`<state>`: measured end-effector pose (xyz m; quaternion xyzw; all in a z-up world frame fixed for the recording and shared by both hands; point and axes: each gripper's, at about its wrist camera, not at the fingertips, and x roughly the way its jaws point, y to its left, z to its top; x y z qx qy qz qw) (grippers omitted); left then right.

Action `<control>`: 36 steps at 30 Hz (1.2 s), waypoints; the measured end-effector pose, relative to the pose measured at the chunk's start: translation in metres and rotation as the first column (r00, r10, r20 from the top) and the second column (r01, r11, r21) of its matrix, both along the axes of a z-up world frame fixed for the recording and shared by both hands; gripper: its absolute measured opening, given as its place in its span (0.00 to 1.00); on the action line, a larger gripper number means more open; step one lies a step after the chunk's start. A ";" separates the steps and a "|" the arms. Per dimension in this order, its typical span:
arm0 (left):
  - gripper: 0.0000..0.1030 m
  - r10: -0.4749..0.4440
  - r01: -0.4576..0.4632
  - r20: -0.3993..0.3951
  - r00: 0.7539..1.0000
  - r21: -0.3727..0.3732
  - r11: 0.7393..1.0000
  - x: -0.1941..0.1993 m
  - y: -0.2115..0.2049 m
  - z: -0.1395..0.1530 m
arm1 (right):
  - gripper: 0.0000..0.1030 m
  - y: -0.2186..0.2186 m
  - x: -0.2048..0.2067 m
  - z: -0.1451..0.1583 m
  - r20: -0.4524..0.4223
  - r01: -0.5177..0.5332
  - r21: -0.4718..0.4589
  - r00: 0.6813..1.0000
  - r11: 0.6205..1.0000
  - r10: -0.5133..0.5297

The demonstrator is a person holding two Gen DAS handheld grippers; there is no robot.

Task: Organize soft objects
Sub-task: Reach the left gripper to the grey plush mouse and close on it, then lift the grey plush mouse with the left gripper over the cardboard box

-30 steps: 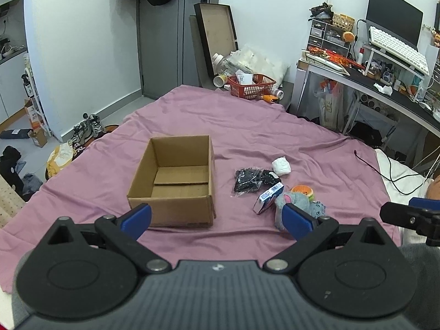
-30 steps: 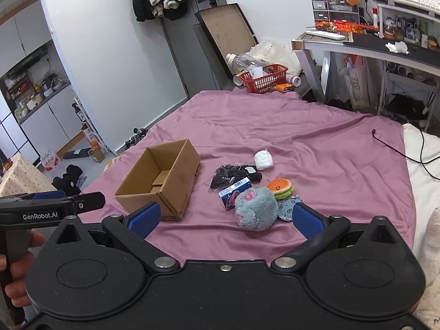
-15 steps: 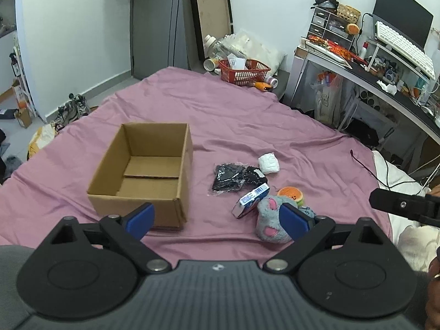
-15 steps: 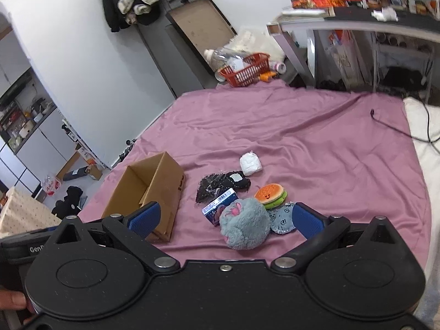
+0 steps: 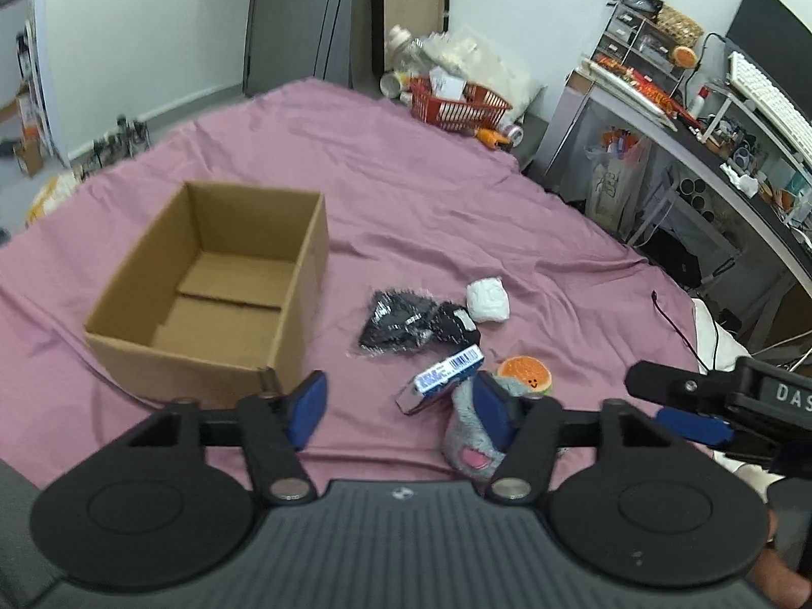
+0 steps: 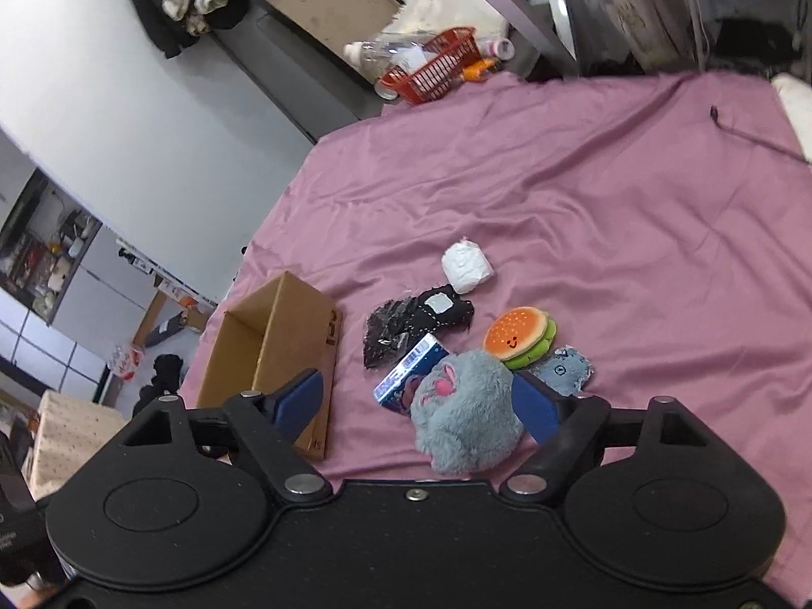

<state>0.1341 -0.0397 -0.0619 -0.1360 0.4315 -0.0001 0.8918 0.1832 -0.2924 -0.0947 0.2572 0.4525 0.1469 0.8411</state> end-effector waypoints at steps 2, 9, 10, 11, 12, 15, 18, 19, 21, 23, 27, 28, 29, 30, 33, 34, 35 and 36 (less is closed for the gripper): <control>0.49 0.001 -0.004 -0.040 0.999 -0.067 0.998 0.009 0.001 -0.011 | 0.62 0.000 0.007 -0.014 -0.041 -0.005 0.025 0.999 1.000 0.006; 0.38 0.020 -0.043 -0.131 0.991 -0.173 0.984 0.036 -0.001 -0.043 | 0.57 0.001 0.028 -0.040 -0.094 -0.016 0.071 0.995 0.997 0.023; 0.37 0.020 -0.046 -0.143 0.990 -0.179 0.983 0.040 -0.003 -0.047 | 0.54 0.001 0.030 -0.044 -0.107 -0.016 0.072 0.994 0.997 0.023; 0.37 0.018 -0.045 -0.149 0.989 -0.186 0.982 0.044 -0.004 -0.050 | 0.52 0.000 0.033 -0.048 -0.122 -0.014 0.077 0.992 0.997 0.023; 0.36 0.015 -0.045 -0.155 0.988 -0.191 0.981 0.047 -0.007 -0.053 | 0.51 0.000 0.036 -0.053 -0.137 -0.012 0.079 0.990 0.997 0.023; 0.31 0.009 -0.046 -0.174 0.985 -0.210 0.977 0.058 -0.013 -0.061 | 0.49 -0.001 0.043 -0.063 -0.164 -0.009 0.080 0.986 0.997 0.022; 0.29 0.009 -0.053 -0.192 0.981 -0.221 0.974 0.068 -0.020 -0.071 | 0.48 -0.001 0.048 -0.071 -0.182 -0.012 0.095 0.983 0.995 0.030; 0.29 0.008 -0.054 -0.199 0.980 -0.224 0.973 0.071 -0.022 -0.075 | 0.47 0.000 0.050 -0.074 -0.191 -0.013 0.096 0.981 0.995 0.031; 0.29 0.006 -0.057 -0.215 0.977 -0.229 0.972 0.076 -0.027 -0.083 | 0.46 -0.002 0.052 -0.081 -0.215 -0.006 0.106 0.976 0.994 0.029; 0.29 0.018 -0.071 -0.227 0.974 -0.229 0.971 0.079 -0.031 -0.091 | 0.45 -0.004 0.055 -0.085 -0.231 0.004 0.111 0.973 0.994 0.022; 0.29 0.050 -0.115 -0.265 0.963 -0.237 0.965 0.082 -0.032 -0.105 | 0.45 -0.002 0.060 -0.094 -0.261 -0.003 0.113 0.965 0.994 0.032; 0.29 0.056 -0.126 -0.278 0.959 -0.241 0.962 0.082 -0.032 -0.109 | 0.45 0.000 0.061 -0.097 -0.270 -0.005 0.115 0.962 0.993 0.036; 0.29 0.063 -0.139 -0.292 0.954 -0.248 0.959 0.082 -0.032 -0.114 | 0.45 0.000 0.061 -0.099 -0.276 -0.005 0.116 0.960 0.993 0.037; 0.29 0.067 -0.151 -0.308 0.949 -0.258 0.954 0.083 -0.033 -0.119 | 0.45 0.000 0.062 -0.102 -0.284 -0.001 0.110 0.958 0.994 0.033; 0.28 0.081 -0.183 -0.345 0.935 -0.276 0.943 0.084 -0.035 -0.132 | 0.34 -0.001 0.064 -0.111 -0.315 0.028 0.088 0.949 0.996 0.001; 0.25 0.080 -0.187 -0.346 0.935 -0.289 0.939 0.083 -0.035 -0.134 | 0.32 0.000 0.063 -0.110 -0.307 0.022 0.085 0.952 0.996 0.006; 0.24 0.077 -0.185 -0.345 0.935 -0.292 0.938 0.083 -0.037 -0.134 | 0.30 0.000 0.062 -0.108 -0.295 0.015 0.081 0.955 0.997 0.010; 0.23 0.081 -0.182 -0.337 0.938 -0.279 0.943 0.083 -0.039 -0.132 | 0.30 0.001 0.061 -0.106 -0.285 0.013 0.078 0.958 0.997 0.010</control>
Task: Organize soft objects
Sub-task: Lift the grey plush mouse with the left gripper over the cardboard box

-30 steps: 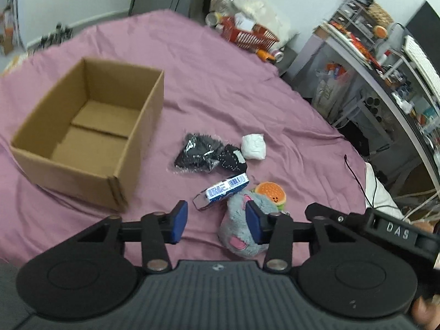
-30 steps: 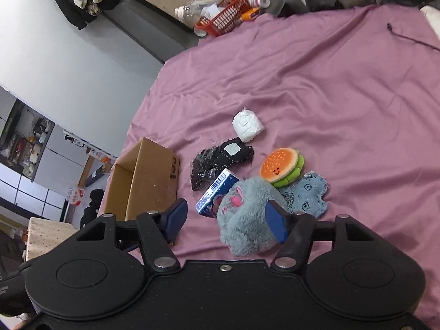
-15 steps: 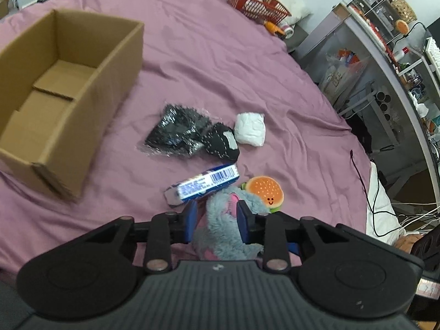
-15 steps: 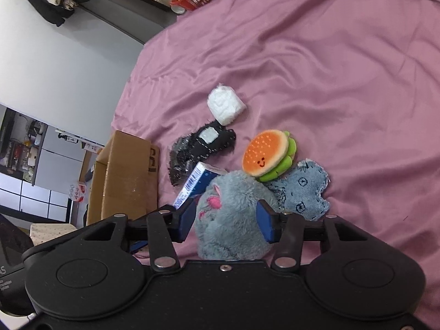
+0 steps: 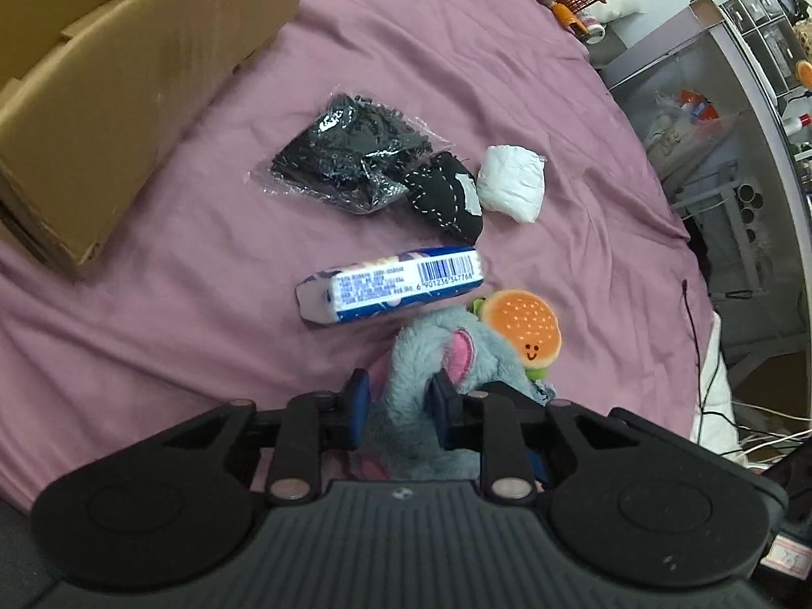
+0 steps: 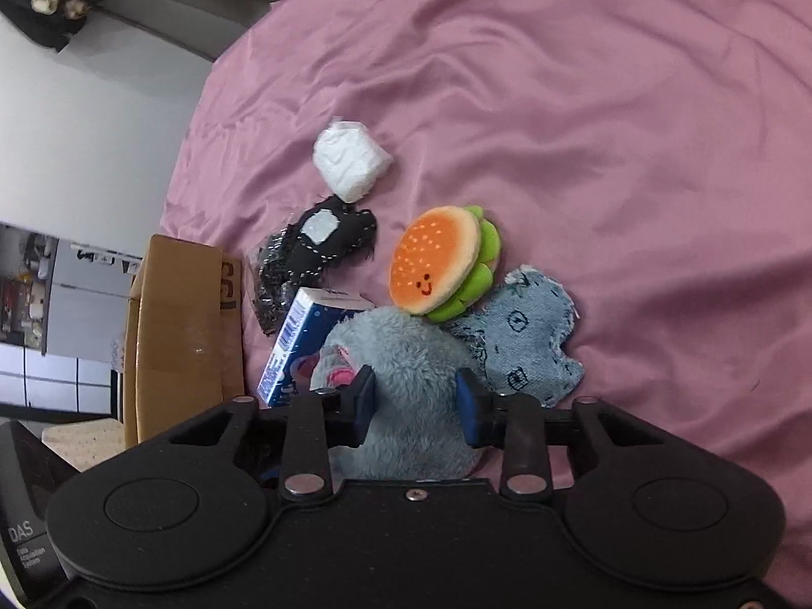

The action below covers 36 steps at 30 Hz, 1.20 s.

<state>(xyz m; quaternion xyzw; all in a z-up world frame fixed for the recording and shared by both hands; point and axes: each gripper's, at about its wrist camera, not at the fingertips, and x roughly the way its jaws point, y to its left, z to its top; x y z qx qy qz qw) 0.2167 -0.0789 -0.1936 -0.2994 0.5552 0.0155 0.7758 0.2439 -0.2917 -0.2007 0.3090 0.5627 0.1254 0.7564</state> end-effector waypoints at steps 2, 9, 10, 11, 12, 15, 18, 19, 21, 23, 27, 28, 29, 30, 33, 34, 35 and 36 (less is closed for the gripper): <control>0.22 -0.010 0.010 0.013 1.000 0.019 1.000 -0.001 -0.003 0.004 | 0.28 -0.002 -0.002 0.002 0.015 0.005 0.011 1.000 1.000 -0.005; 0.21 -0.016 0.012 0.072 0.997 0.052 0.999 -0.012 -0.004 0.026 | 0.26 -0.002 -0.012 0.019 0.085 -0.016 0.034 0.996 0.999 0.013; 0.21 -0.015 0.011 0.076 0.997 0.055 0.998 -0.014 -0.004 0.030 | 0.25 -0.002 -0.014 0.023 0.098 -0.020 0.035 0.995 0.999 0.016; 0.21 -0.016 0.012 0.082 0.997 0.054 0.998 -0.016 -0.002 0.034 | 0.25 -0.002 -0.016 0.028 0.111 -0.024 0.041 0.994 0.999 0.019; 0.21 -0.018 0.014 0.088 0.996 0.055 0.998 -0.017 -0.001 0.039 | 0.25 -0.002 -0.018 0.033 0.127 -0.030 0.045 0.992 0.999 0.024; 0.21 -0.018 0.012 0.110 0.994 0.048 0.999 -0.023 0.004 0.056 | 0.25 -0.001 -0.023 0.050 0.169 -0.036 0.060 0.985 0.998 0.026; 0.21 -0.022 0.012 0.143 0.989 0.069 0.998 -0.028 0.006 0.075 | 0.25 0.003 -0.024 0.062 0.178 -0.031 0.095 0.984 0.995 0.013; 0.21 -0.021 0.010 0.151 0.988 0.075 0.997 -0.029 0.008 0.080 | 0.25 0.006 -0.025 0.065 0.184 -0.031 0.095 0.983 0.995 0.013; 0.21 -0.018 0.006 0.161 0.987 0.080 0.997 -0.030 0.011 0.090 | 0.25 0.011 -0.026 0.073 0.197 -0.033 0.099 0.980 0.995 0.013; 0.21 -0.014 0.000 0.173 0.985 0.082 0.997 -0.032 0.017 0.098 | 0.25 0.016 -0.027 0.080 0.208 -0.034 0.103 0.978 0.994 0.011; 0.21 0.006 -0.021 0.200 0.980 0.071 0.997 -0.039 0.030 0.113 | 0.25 0.031 -0.029 0.096 0.235 -0.045 0.112 0.972 0.993 0.018; 0.21 0.013 -0.028 0.207 0.978 0.071 0.997 -0.040 0.034 0.116 | 0.25 0.035 -0.030 0.099 0.245 -0.051 0.111 0.969 0.993 0.022; 0.21 0.018 -0.034 0.215 0.976 0.073 0.997 -0.042 0.038 0.120 | 0.25 0.039 -0.030 0.103 0.253 -0.055 0.111 0.967 0.992 0.025; 0.21 0.020 -0.037 0.221 0.975 0.074 0.997 -0.043 0.042 0.123 | 0.25 0.043 -0.030 0.106 0.261 -0.058 0.116 0.965 0.992 0.025; 0.21 0.029 -0.049 0.239 0.971 0.078 0.996 -0.046 0.055 0.136 | 0.25 0.056 -0.031 0.115 0.275 -0.064 0.130 0.961 0.989 0.026; 0.21 0.028 -0.050 0.244 0.969 0.083 0.995 -0.047 0.059 0.140 | 0.25 0.059 -0.031 0.118 0.280 -0.067 0.132 0.960 0.989 0.027; 0.21 0.031 -0.054 0.247 0.969 0.086 0.995 -0.048 0.063 0.144 | 0.25 0.064 -0.031 0.121 0.286 -0.069 0.131 0.958 0.989 0.029; 0.21 0.036 -0.059 0.250 0.968 0.086 0.995 -0.048 0.067 0.148 | 0.25 0.068 -0.031 0.124 0.294 -0.073 0.129 0.955 0.989 0.032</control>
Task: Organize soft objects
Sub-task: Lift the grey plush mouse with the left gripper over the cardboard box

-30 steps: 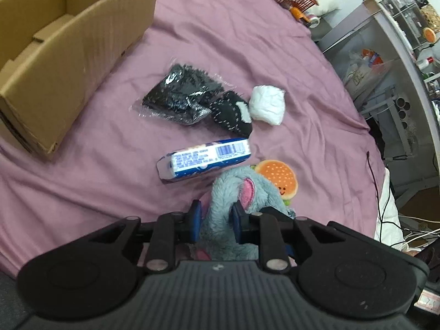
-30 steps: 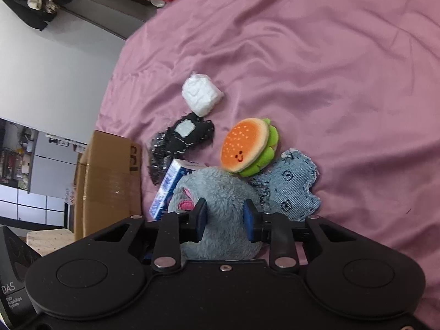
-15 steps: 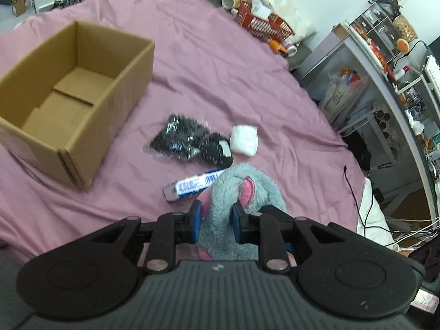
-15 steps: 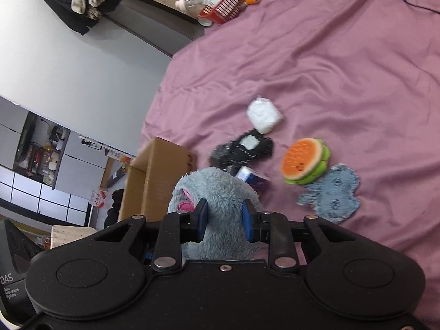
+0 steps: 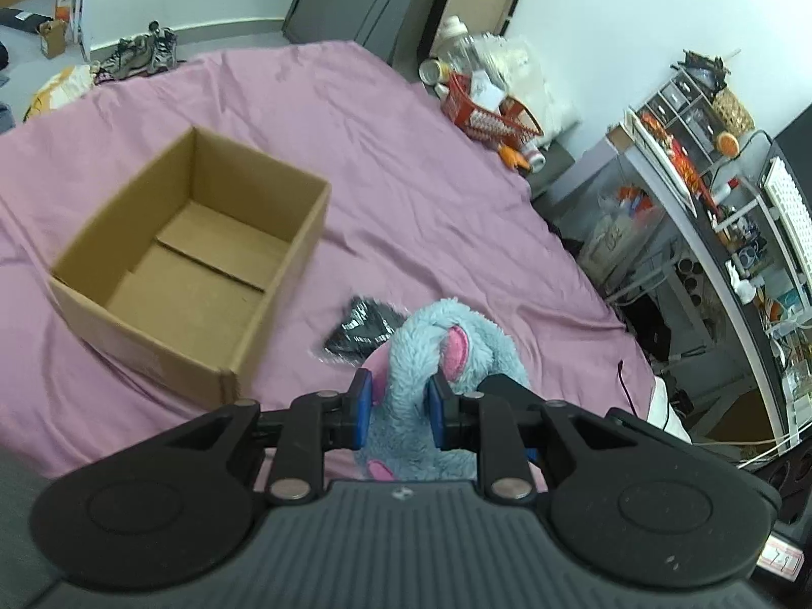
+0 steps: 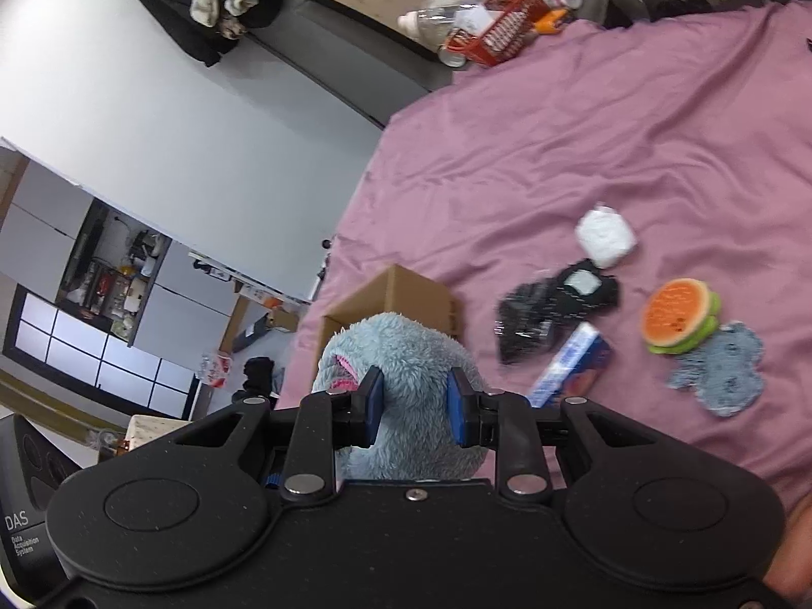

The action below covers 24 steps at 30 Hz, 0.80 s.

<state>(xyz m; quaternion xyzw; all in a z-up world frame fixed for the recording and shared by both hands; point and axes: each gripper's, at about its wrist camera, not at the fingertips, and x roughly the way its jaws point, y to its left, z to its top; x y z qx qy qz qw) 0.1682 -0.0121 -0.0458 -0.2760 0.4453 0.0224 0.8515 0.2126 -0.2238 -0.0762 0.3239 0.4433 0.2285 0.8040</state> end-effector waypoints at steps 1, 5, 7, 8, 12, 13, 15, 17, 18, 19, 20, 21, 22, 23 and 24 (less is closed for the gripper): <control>0.21 0.003 -0.003 0.004 1.000 -0.001 1.000 -0.001 0.004 0.004 | 0.25 0.003 0.000 0.002 0.005 -0.002 0.000 1.000 1.000 0.002; 0.21 0.017 -0.017 0.028 0.999 -0.001 1.000 -0.006 0.018 0.015 | 0.25 0.018 -0.002 0.014 0.026 -0.012 -0.004 1.000 1.000 0.012; 0.21 0.025 -0.025 0.037 0.999 -0.003 1.000 -0.008 0.025 0.019 | 0.25 0.025 -0.002 0.018 0.035 -0.018 -0.005 0.999 1.000 0.019; 0.21 0.029 -0.029 0.041 0.999 -0.003 1.000 -0.010 0.028 0.020 | 0.25 0.029 -0.003 0.020 0.040 -0.022 -0.008 0.999 1.000 0.022; 0.21 0.050 -0.049 0.048 0.998 -0.019 0.999 -0.014 0.043 0.025 | 0.25 0.047 -0.005 0.028 0.062 -0.049 -0.032 0.997 0.998 0.051; 0.21 0.056 -0.055 0.049 0.997 -0.018 0.998 -0.016 0.048 0.026 | 0.25 0.052 -0.006 0.031 0.071 -0.056 -0.036 0.996 0.998 0.058; 0.21 0.067 -0.067 0.058 0.996 -0.009 0.998 -0.020 0.055 0.029 | 0.25 0.061 -0.006 0.034 0.080 -0.067 -0.044 0.994 0.997 0.070; 0.21 0.082 -0.081 0.063 0.995 -0.018 0.997 -0.022 0.065 0.030 | 0.25 0.072 -0.006 0.036 0.087 -0.076 -0.051 0.993 0.996 0.080; 0.21 0.091 -0.089 0.064 0.994 -0.027 0.996 -0.023 0.070 0.030 | 0.25 0.077 -0.006 0.037 0.091 -0.081 -0.055 0.992 0.995 0.086; 0.21 0.100 -0.097 0.065 0.993 -0.036 0.995 -0.024 0.076 0.030 | 0.25 0.082 -0.005 0.037 0.095 -0.085 -0.062 0.991 0.994 0.091; 0.21 0.106 -0.104 0.068 0.992 -0.041 0.994 -0.025 0.081 0.029 | 0.25 0.086 -0.005 0.038 0.099 -0.089 -0.068 0.991 0.994 0.095; 0.21 0.112 -0.109 0.070 0.991 -0.045 0.993 -0.025 0.086 0.029 | 0.25 0.091 -0.005 0.039 0.102 -0.092 -0.075 0.990 0.993 0.099; 0.21 0.115 -0.112 0.071 0.991 -0.048 0.993 -0.025 0.090 0.029 | 0.25 0.096 -0.005 0.039 0.105 -0.094 -0.080 0.989 0.992 0.103; 0.21 0.118 -0.115 0.070 0.990 -0.052 0.992 -0.025 0.095 0.028 | 0.26 0.101 -0.004 0.039 0.109 -0.098 -0.082 0.988 0.992 0.107; 0.21 0.122 -0.119 0.071 0.990 -0.056 0.991 -0.025 0.099 0.027 | 0.26 0.106 -0.003 0.039 0.114 -0.103 -0.084 0.987 0.991 0.112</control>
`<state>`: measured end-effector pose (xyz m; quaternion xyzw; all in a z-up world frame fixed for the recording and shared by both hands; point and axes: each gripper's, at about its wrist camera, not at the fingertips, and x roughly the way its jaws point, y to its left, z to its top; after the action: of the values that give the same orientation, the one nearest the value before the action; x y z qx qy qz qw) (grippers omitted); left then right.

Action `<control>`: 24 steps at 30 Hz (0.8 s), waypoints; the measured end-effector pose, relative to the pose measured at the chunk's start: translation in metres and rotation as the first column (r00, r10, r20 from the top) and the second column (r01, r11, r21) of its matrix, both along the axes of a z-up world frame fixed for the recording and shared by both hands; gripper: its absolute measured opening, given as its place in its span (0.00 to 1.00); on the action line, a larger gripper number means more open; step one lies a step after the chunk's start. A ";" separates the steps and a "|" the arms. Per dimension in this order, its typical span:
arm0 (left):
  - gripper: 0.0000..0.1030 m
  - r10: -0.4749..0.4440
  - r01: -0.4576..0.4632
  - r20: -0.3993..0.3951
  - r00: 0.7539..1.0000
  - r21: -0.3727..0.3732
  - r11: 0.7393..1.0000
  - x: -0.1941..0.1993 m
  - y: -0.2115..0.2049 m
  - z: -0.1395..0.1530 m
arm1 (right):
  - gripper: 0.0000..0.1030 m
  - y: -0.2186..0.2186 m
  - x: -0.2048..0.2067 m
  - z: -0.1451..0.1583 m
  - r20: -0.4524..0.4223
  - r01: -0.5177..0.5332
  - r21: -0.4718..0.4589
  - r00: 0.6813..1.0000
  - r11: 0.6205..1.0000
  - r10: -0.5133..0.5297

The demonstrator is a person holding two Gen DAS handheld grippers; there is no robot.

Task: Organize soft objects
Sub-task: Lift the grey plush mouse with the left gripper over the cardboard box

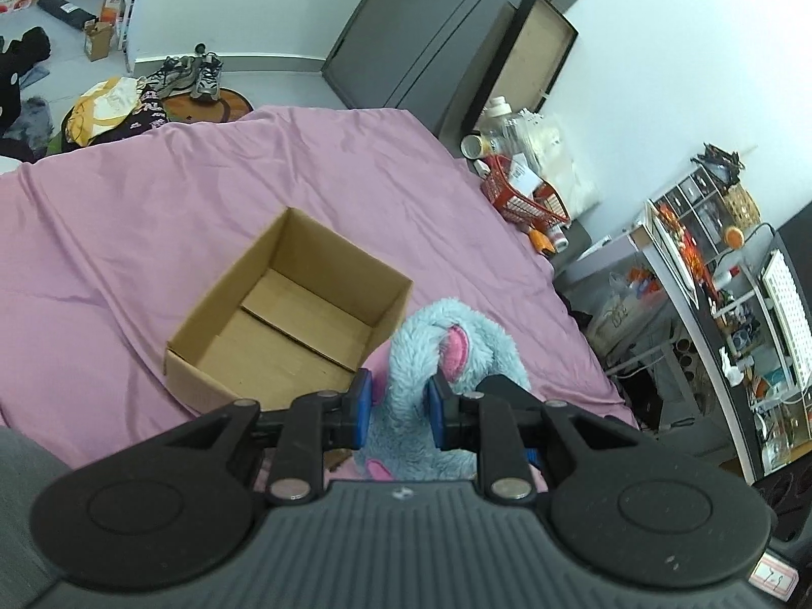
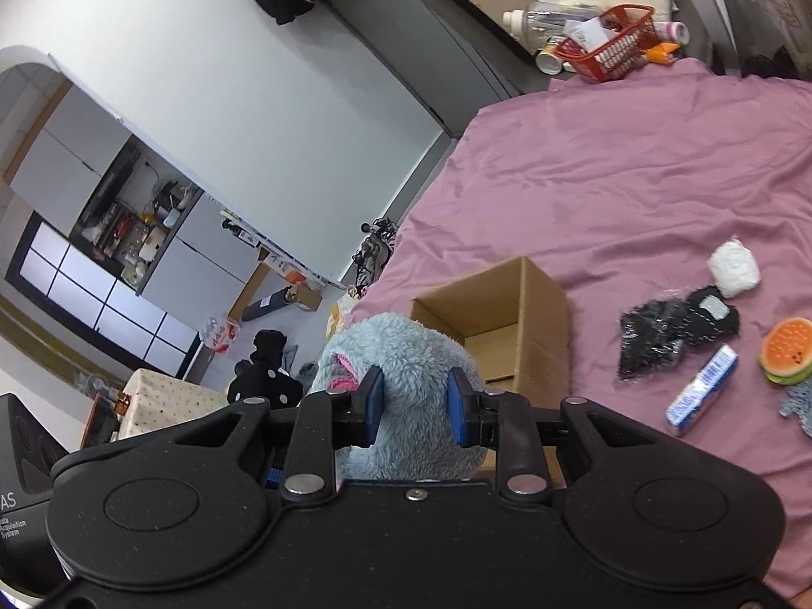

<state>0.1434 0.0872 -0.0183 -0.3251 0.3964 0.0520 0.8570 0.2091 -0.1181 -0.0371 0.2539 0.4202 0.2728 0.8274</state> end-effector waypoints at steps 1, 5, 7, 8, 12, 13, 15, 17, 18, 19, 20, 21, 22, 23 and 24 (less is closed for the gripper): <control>0.21 0.005 -0.005 0.002 1.000 -0.003 1.000 -0.001 0.004 0.000 | 0.26 0.004 0.000 0.000 0.003 -0.004 -0.001 1.000 1.000 0.004; 0.21 0.025 -0.025 -0.001 1.000 -0.021 0.999 0.001 0.024 -0.007 | 0.26 0.023 0.005 -0.002 -0.002 -0.024 -0.018 1.000 1.000 0.024; 0.21 0.031 -0.031 -0.005 1.000 -0.028 0.999 0.002 0.032 -0.012 | 0.26 0.032 0.008 -0.006 -0.011 -0.031 -0.024 0.999 0.999 0.031; 0.21 0.035 -0.035 -0.008 0.999 -0.031 0.999 0.003 0.036 -0.015 | 0.26 0.037 0.010 -0.008 -0.017 -0.037 -0.029 0.999 0.999 0.036; 0.21 0.072 -0.074 -0.026 0.997 -0.060 0.995 0.006 0.055 -0.027 | 0.26 0.060 0.015 -0.010 -0.022 -0.069 -0.079 0.997 0.994 0.067; 0.21 0.081 -0.083 -0.030 0.996 -0.071 0.994 0.007 0.060 -0.030 | 0.26 0.066 0.016 -0.010 -0.022 -0.077 -0.094 0.997 0.993 0.075; 0.21 0.094 -0.097 -0.038 0.995 -0.088 0.991 0.008 0.069 -0.038 | 0.26 0.076 0.020 -0.012 -0.028 -0.087 -0.119 0.996 0.989 0.085; 0.21 0.102 -0.107 -0.051 0.993 -0.104 0.989 0.011 0.077 -0.045 | 0.26 0.084 0.024 -0.015 -0.038 -0.093 -0.134 0.995 0.987 0.089; 0.21 0.104 -0.110 -0.057 0.993 -0.111 0.988 0.013 0.082 -0.048 | 0.26 0.087 0.027 -0.017 -0.041 -0.094 -0.139 0.995 0.986 0.090; 0.21 0.106 -0.112 -0.061 0.993 -0.118 0.987 0.015 0.085 -0.051 | 0.26 0.090 0.029 -0.018 -0.044 -0.094 -0.142 0.995 0.985 0.088; 0.21 0.107 -0.114 -0.065 0.992 -0.126 0.985 0.018 0.090 -0.054 | 0.26 0.092 0.031 -0.020 -0.050 -0.092 -0.145 0.995 0.985 0.086; 0.21 0.106 -0.115 -0.069 0.992 -0.132 0.985 0.021 0.093 -0.057 | 0.26 0.094 0.034 -0.022 -0.054 -0.090 -0.148 0.995 0.985 0.083; 0.21 0.104 -0.113 -0.073 0.992 -0.137 0.984 0.024 0.096 -0.061 | 0.26 0.097 0.037 -0.024 -0.058 -0.088 -0.153 0.995 0.984 0.080; 0.21 0.101 -0.112 -0.077 0.992 -0.142 0.984 0.027 0.098 -0.064 | 0.26 0.099 0.039 -0.027 -0.063 -0.084 -0.159 0.995 0.984 0.075; 0.21 0.099 -0.110 -0.080 0.992 -0.146 0.983 0.030 0.099 -0.067 | 0.26 0.101 0.042 -0.029 -0.067 -0.081 -0.164 0.995 0.983 0.071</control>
<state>0.1738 0.1867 -0.0852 -0.4070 0.4125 0.0787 0.8112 0.2507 -0.0172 -0.0660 0.1760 0.4760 0.2604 0.8214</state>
